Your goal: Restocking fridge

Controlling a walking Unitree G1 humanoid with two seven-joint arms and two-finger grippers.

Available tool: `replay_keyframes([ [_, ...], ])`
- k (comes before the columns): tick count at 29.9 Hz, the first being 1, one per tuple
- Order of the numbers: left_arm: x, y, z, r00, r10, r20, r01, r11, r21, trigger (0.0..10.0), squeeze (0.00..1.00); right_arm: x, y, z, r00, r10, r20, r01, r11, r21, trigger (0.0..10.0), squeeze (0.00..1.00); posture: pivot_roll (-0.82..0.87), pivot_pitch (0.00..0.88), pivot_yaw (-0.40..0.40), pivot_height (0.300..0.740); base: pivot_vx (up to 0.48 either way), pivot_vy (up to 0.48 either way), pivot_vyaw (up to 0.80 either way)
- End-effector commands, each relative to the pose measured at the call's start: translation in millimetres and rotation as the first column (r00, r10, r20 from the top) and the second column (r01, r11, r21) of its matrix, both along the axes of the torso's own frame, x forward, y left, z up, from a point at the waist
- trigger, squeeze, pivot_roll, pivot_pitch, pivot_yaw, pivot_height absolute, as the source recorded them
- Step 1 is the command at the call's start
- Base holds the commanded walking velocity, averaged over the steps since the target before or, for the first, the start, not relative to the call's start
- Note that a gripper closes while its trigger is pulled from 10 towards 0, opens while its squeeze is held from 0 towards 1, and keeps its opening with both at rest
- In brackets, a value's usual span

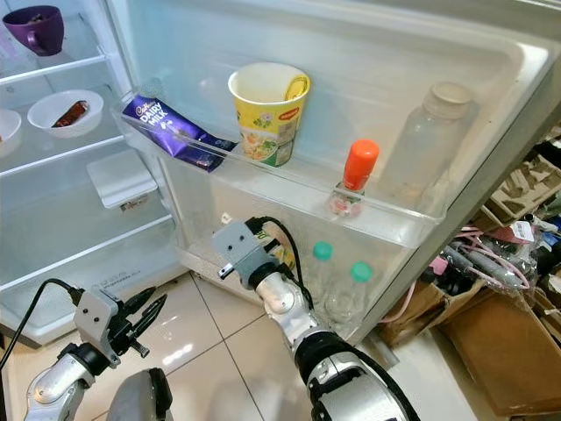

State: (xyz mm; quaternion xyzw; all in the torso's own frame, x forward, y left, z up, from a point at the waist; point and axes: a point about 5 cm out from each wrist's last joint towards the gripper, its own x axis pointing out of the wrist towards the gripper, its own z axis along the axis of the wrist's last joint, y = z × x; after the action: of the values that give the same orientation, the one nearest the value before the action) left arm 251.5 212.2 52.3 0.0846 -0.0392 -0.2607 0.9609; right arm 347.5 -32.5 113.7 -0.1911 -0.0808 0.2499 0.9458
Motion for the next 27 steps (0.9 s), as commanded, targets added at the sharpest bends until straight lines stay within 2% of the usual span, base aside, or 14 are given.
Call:
replay_keyframes([
  [1,-4.2,2.8,-3,1.000,0.002,-0.023,-0.002,1.000,0.006,10.0,0.00,1.5,-1.5,-1,1.000,-0.017,-0.008,0.017,1.000,-0.004,10.0,0.00,0.09,0.228,-0.029,0.304,0.000,0.000,0.00],
  [6,-4.5,2.4,-3,1.000,0.001,-0.024,-0.001,1.000,0.007,10.0,0.00,5.5,-9.4,0,0.999,-0.036,-0.003,0.036,0.998,-0.043,10.0,0.00,0.09,0.227,-0.027,0.304,0.000,0.000,0.00],
  [17,-3.7,-1.1,-3,0.999,-0.008,-0.038,0.009,1.000,0.004,10.0,0.00,11.1,-23.0,4,0.999,-0.044,0.006,0.045,0.998,-0.043,10.0,0.00,0.07,0.224,-0.019,0.304,0.000,0.000,0.00],
  [24,-1.8,-2.9,-3,0.999,-0.014,-0.044,0.014,1.000,0.003,10.0,0.00,11.7,-32.3,-1,0.998,-0.067,-0.019,0.066,0.997,-0.051,10.0,0.00,0.07,0.220,-0.011,0.304,0.000,0.000,0.00],
  [25,-1.3,-3.2,-2,0.999,-0.016,-0.045,0.016,1.000,0.003,10.0,0.00,11.7,-34.0,-2,0.997,-0.073,-0.023,0.072,0.996,-0.057,10.0,0.71,0.06,0.217,-0.009,0.304,0.000,0.000,0.00],
  [26,-1.3,-3.2,-2,0.999,-0.016,-0.045,0.016,1.000,0.003,10.0,0.00,11.7,-34.0,-2,0.997,-0.073,-0.023,0.072,0.996,-0.057,10.0,0.71,0.06,0.217,-0.009,0.304,0.000,0.000,0.00],
  [27,-1.1,-3.4,-2,0.999,-0.017,-0.046,0.017,1.000,0.004,10.0,0.00,11.6,-35.5,-3,0.996,-0.080,-0.026,0.078,0.995,-0.057,10.0,1.00,0.06,0.217,-0.008,0.304,0.000,0.000,0.00],
])
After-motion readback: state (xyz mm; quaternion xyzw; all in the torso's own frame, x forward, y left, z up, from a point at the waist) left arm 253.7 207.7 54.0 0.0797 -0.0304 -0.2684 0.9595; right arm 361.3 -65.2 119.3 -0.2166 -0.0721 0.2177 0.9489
